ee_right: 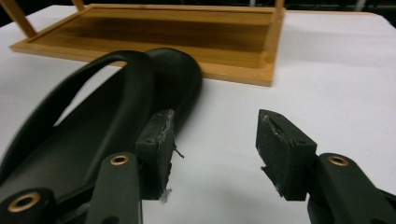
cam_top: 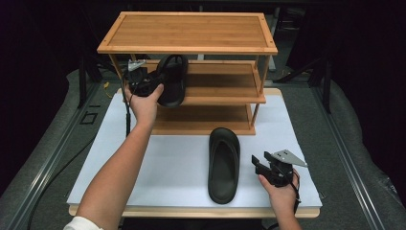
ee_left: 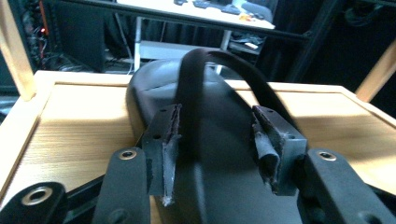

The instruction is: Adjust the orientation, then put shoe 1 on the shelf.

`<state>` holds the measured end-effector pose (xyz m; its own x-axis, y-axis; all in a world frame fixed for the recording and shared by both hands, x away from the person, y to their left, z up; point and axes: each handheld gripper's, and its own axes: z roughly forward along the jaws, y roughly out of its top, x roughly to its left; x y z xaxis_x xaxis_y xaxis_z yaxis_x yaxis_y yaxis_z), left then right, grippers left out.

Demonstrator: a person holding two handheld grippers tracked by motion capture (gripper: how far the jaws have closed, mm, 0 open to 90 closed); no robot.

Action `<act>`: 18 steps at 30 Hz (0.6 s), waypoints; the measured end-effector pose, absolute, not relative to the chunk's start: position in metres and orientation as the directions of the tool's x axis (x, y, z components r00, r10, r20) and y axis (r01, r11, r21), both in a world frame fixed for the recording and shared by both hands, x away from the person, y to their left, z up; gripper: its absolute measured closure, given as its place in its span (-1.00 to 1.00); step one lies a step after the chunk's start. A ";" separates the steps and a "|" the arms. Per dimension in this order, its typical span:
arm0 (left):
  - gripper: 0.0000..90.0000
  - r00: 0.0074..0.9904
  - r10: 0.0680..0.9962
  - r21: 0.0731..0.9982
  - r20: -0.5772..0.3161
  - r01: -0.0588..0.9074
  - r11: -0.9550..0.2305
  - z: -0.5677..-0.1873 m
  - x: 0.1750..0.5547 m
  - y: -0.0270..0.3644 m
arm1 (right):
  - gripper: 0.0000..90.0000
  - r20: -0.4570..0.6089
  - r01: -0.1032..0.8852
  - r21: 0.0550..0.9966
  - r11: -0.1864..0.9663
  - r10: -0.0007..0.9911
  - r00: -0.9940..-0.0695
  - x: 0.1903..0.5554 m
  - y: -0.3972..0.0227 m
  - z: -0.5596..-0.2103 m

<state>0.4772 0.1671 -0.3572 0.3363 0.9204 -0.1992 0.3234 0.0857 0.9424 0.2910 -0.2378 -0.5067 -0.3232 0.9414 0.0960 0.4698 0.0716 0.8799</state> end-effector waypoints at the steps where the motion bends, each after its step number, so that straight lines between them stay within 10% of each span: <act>1: 0.16 0.342 0.920 0.942 -0.192 0.327 0.075 -0.355 0.474 0.167 | 0.04 0.102 0.461 0.885 0.067 0.937 -0.333 0.291 -0.235 -0.507; 18: 0.15 0.447 0.881 0.952 -0.156 0.305 0.013 -0.360 0.416 0.200 | -0.20 0.084 0.490 0.852 0.184 0.876 -0.475 0.289 -0.182 -0.517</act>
<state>0.4161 0.2003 -0.3602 0.4473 0.8807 -0.1555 0.3048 0.0133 0.9523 0.2892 -0.1818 -0.5174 -0.4748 0.8761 0.0835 0.4901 0.1844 0.8519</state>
